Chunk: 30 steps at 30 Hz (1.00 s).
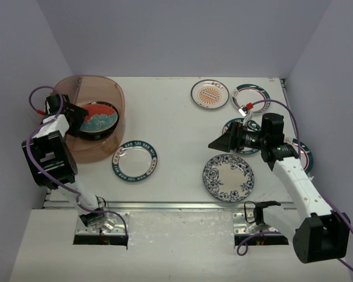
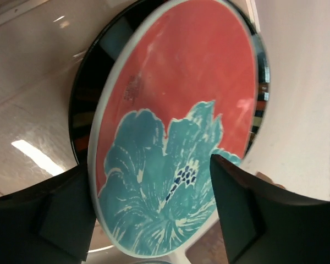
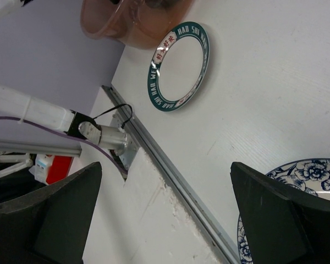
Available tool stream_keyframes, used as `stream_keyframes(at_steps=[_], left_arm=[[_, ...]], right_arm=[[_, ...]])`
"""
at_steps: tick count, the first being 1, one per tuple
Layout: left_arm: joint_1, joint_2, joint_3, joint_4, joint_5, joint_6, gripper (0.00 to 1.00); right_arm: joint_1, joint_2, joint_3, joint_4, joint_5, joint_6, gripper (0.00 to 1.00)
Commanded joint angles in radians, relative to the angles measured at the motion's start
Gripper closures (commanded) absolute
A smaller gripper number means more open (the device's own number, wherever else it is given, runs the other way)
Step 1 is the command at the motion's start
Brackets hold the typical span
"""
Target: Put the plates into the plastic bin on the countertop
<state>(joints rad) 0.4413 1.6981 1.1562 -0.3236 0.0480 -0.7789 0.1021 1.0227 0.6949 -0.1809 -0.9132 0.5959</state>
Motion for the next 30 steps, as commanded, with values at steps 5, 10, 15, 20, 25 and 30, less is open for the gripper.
stream_keyframes(at_steps=[5, 10, 15, 20, 25, 30], left_arm=[[-0.008, 0.079, 0.126, -0.031, -0.027, 0.038, 0.00], [-0.046, 0.144, 0.238, -0.141, -0.043, 0.079, 0.00], [-0.056, 0.220, 0.328, -0.253, -0.099, 0.094, 0.00], [-0.062, 0.278, 0.446, -0.420, -0.165, 0.110, 0.00], [-0.064, 0.258, 0.458, -0.468, -0.216, 0.108, 0.00], [-0.067, 0.262, 0.495, -0.487, -0.118, 0.185, 0.00]], right_arm=[[0.011, -0.017, -0.010, -0.009, 0.035, -0.026, 0.01], [0.020, -0.006, -0.011, -0.009, 0.040, -0.024, 0.01], [0.024, -0.012, -0.007, -0.024, 0.050, -0.032, 0.01], [0.024, -0.020, 0.016, -0.068, 0.057, -0.058, 0.01], [0.024, -0.035, 0.032, -0.076, 0.061, -0.057, 0.01], [0.024, -0.018, 0.053, -0.116, 0.076, -0.083, 0.01]])
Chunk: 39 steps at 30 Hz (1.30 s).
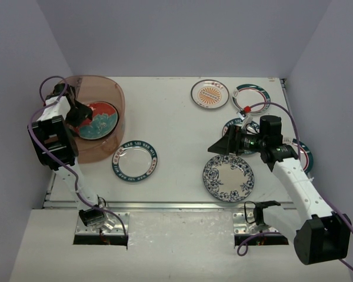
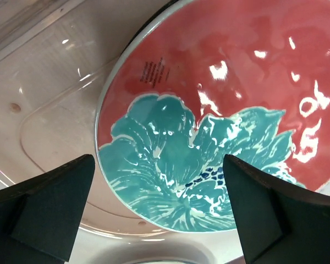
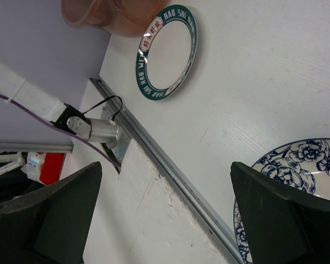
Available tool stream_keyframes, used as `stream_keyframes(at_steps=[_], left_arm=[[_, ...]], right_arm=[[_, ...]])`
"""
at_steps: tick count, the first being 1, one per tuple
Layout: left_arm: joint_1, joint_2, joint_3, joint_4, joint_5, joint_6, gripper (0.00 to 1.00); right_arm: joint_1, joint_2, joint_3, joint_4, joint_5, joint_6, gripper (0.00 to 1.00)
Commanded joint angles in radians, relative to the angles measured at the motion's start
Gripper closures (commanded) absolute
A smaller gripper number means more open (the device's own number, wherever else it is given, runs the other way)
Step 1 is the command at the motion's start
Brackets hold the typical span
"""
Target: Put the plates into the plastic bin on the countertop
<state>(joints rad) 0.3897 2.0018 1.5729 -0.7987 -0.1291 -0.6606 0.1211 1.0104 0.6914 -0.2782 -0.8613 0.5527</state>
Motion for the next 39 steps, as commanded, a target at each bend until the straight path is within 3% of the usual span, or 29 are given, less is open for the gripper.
stream_keyframes(at_steps=[1, 6, 12, 17, 20, 22, 23, 24, 28, 31, 34, 39], left_arm=[[-0.017, -0.040, 0.084, -0.013, 0.078, 0.070, 0.00], [-0.024, -0.023, 0.105, -0.074, 0.092, 0.099, 0.00], [-0.053, -0.370, -0.003, 0.065, 0.082, 0.122, 0.00], [-0.161, -0.579, 0.085, 0.076, 0.017, 0.162, 0.00], [-0.247, -0.684, 0.061, 0.162, 0.197, 0.185, 0.00], [-0.317, -0.755, -0.040, 0.283, 0.295, 0.176, 0.00], [-0.414, -0.770, -0.084, 0.324, 0.351, 0.167, 0.00], [-0.542, -0.750, -0.124, 0.353, 0.364, 0.165, 0.00], [-0.815, -0.617, -0.188, 0.447, 0.373, 0.176, 0.00], [-0.894, -0.511, -0.266, 0.608, 0.465, 0.152, 0.00], [-0.965, -0.331, -0.266, 0.699, 0.583, 0.151, 0.00], [-1.092, -0.070, -0.150, 0.683, 0.618, 0.185, 0.01]], right_arm=[[0.005, 0.000, 0.058, -0.021, 0.030, -0.046, 0.01], [0.005, 0.005, 0.075, -0.052, 0.039, -0.063, 0.01], [0.005, -0.026, 0.103, -0.087, 0.053, -0.080, 0.01], [0.005, -0.059, 0.098, -0.071, 0.058, -0.078, 0.01], [0.005, -0.108, 0.110, -0.098, 0.136, -0.085, 0.01], [0.005, -0.153, 0.112, -0.115, 0.188, -0.077, 0.01], [0.005, -0.199, 0.124, -0.130, 0.250, -0.074, 0.01], [0.005, -0.227, 0.136, -0.172, 0.298, -0.074, 0.01], [0.005, -0.355, 0.254, -0.334, 0.540, -0.099, 0.01], [0.006, -0.429, 0.295, -0.409, 0.690, -0.096, 0.01], [0.005, -0.494, 0.330, -0.454, 0.679, -0.099, 0.01], [0.005, -0.481, 0.350, -0.478, 0.585, -0.130, 0.01]])
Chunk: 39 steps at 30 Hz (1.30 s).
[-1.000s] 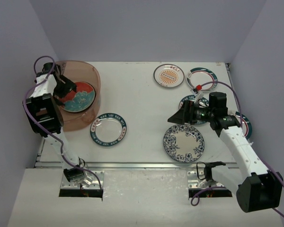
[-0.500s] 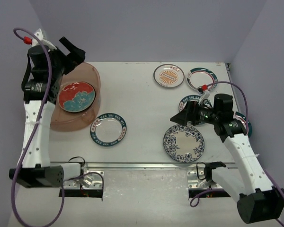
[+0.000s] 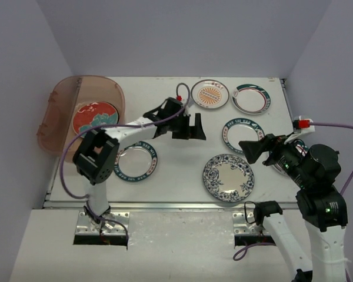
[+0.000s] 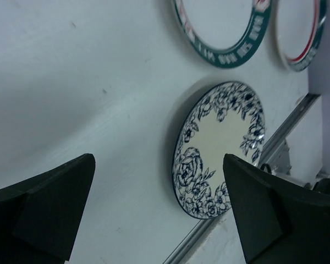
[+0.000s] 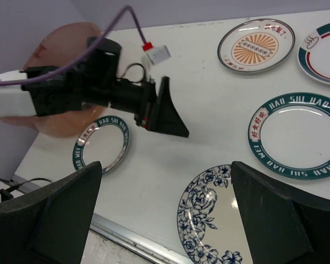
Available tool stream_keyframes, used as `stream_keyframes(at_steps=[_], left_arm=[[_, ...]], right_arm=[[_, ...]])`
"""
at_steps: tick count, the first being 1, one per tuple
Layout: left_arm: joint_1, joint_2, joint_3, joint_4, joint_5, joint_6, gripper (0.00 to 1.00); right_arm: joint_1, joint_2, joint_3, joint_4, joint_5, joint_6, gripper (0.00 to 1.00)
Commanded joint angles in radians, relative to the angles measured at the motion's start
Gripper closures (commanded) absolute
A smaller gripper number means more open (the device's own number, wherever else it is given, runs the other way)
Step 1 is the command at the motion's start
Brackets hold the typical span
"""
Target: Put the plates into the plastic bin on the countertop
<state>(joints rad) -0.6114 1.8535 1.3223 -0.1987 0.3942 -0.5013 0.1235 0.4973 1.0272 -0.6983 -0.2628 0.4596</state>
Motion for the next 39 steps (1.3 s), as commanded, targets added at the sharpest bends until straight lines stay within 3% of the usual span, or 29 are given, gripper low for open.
stream_keyframes(at_steps=[1, 6, 11, 16, 19, 22, 24, 29, 35, 39], left_arm=[[-0.099, 0.111, 0.108, 0.080, 0.084, 0.025, 0.02], [-0.137, 0.223, 0.111, 0.079, 0.111, 0.041, 0.08], [-0.165, 0.291, 0.097, 0.078, 0.115, 0.044, 0.27], [-0.167, 0.370, 0.092, 0.101, 0.131, 0.025, 0.58], [-0.171, 0.390, 0.094, 0.104, 0.150, 0.024, 0.67], [-0.172, 0.403, 0.089, 0.105, 0.193, 0.038, 0.92], [-0.174, 0.404, 0.083, 0.107, 0.234, 0.050, 1.00], [-0.173, 0.364, 0.032, 0.102, 0.259, 0.072, 1.00], [-0.108, 0.073, -0.143, 0.269, 0.291, -0.024, 1.00], [-0.035, -0.148, -0.154, 0.266, 0.279, -0.074, 1.00]], right_arm=[[0.002, 0.036, 0.012, -0.059, -0.026, -0.043, 0.01], [0.002, 0.032, -0.016, -0.037, -0.050, -0.050, 0.01], [0.002, 0.038, -0.052, 0.002, -0.113, -0.052, 0.01], [0.002, 0.042, -0.072, 0.064, -0.235, -0.027, 0.01], [0.002, 0.047, -0.071, 0.066, -0.233, -0.029, 0.01], [0.002, 0.047, -0.076, 0.071, -0.231, -0.027, 0.01], [0.002, 0.049, -0.081, 0.074, -0.236, -0.029, 0.01], [0.002, 0.052, -0.079, 0.073, -0.236, -0.032, 0.01], [0.003, 0.054, -0.070, 0.067, -0.233, -0.038, 0.01], [0.002, 0.055, -0.070, 0.071, -0.234, -0.036, 0.01]])
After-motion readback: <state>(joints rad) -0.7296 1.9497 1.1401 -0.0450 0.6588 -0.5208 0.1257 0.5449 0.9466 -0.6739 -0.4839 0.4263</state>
